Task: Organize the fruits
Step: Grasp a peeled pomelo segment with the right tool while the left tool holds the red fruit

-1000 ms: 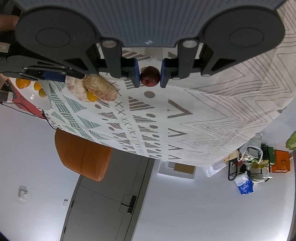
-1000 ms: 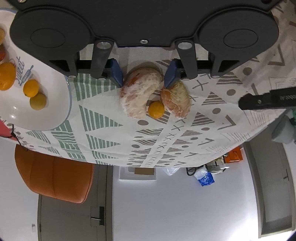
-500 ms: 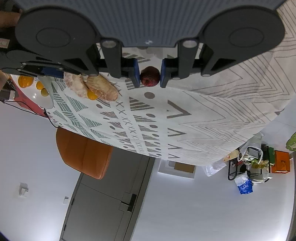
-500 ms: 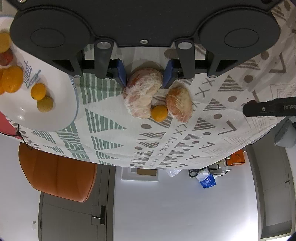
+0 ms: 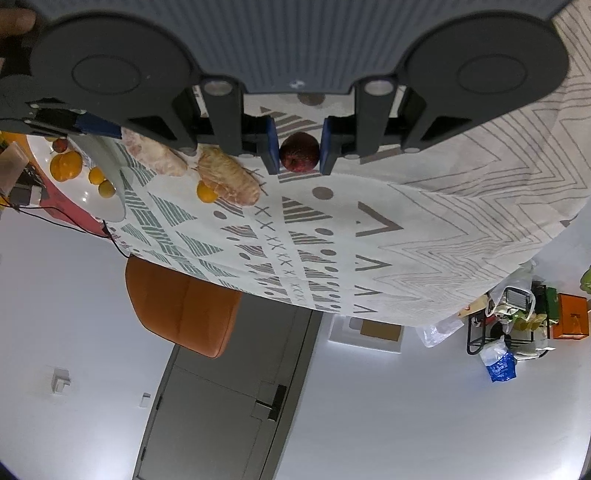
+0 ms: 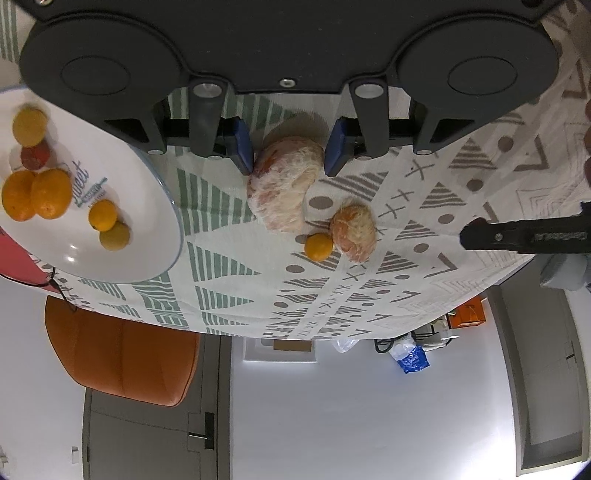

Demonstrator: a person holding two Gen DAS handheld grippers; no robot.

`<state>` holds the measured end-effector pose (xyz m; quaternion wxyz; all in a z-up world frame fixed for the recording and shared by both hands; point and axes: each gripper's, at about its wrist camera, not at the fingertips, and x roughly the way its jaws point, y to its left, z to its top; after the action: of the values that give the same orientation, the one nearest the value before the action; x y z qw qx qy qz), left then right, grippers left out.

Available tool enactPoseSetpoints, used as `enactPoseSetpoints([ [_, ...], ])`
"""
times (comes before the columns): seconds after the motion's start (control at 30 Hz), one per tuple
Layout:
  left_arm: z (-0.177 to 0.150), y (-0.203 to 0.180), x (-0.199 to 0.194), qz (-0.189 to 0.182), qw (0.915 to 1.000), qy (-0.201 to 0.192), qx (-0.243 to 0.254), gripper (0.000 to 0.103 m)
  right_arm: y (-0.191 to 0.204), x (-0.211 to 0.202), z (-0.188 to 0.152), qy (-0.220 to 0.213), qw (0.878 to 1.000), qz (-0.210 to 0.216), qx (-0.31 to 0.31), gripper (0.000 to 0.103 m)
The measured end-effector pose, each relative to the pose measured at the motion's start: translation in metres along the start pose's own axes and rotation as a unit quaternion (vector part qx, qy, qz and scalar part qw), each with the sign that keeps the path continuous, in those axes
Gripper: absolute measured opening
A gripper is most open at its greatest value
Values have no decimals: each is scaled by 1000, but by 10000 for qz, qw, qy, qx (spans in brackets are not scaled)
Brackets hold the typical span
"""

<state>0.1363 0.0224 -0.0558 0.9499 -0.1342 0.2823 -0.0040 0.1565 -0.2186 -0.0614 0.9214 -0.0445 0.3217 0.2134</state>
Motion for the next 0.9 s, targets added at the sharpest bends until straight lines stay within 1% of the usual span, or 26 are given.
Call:
enactPoseSetpoints([
  [0.13,0,-4,4,-16,10000,48,12,21,-3,-7,-5,-36,9996,263,-20,40],
  [0.27,0,-7,6,-37,10000,46,27,21,-5,-10,-8,-24,9993,349,-130,40],
  [0.33,-1,-8,7,-30,10000,56,41,21,-7,-11,-8,18,9995,285,-137,41],
  [0.43,-2,-8,9,-20,10000,89,40,21,-9,-12,-7,-31,9999,-16,-166,48],
  [0.57,-2,-9,10,-21,9999,96,45,21,-13,-11,-5,-54,10000,59,-5,49],
  [0.7,-2,-8,11,-15,9999,100,40,21,-8,-3,-3,-17,9999,99,20,50],
  [0.9,-1,-1,11,49,9999,97,-9,21,-1,11,1,10,10000,-20,19,51],
])
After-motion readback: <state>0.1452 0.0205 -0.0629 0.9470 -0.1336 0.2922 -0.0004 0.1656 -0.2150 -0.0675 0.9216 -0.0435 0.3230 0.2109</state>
